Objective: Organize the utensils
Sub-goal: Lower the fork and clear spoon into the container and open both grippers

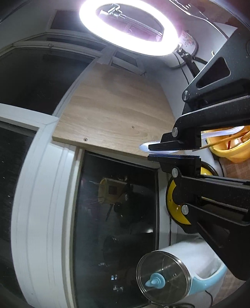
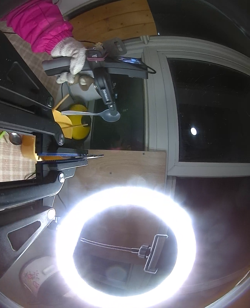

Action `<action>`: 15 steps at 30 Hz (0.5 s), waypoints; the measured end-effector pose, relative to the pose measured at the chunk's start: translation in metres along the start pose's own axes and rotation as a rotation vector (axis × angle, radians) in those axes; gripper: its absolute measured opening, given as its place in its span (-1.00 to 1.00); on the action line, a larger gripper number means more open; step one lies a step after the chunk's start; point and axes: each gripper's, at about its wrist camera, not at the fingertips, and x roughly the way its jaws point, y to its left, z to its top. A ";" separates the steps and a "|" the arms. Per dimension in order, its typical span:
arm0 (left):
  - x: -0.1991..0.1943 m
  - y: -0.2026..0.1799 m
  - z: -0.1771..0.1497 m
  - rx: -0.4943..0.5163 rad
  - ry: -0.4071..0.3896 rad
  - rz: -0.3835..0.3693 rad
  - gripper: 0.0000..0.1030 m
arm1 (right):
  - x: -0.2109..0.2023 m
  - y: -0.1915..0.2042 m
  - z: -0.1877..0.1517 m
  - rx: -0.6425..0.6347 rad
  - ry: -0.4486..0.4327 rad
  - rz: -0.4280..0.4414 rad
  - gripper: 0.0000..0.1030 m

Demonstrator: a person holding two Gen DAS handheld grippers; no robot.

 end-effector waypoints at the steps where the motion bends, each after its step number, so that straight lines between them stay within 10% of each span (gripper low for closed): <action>1: 0.003 0.001 -0.001 0.002 -0.002 0.003 -0.99 | 0.003 0.001 0.000 -0.002 0.000 -0.004 -1.00; 15: 0.025 0.004 -0.023 0.027 0.026 -0.018 -0.99 | 0.045 0.011 -0.005 -0.049 -0.004 -0.088 -1.00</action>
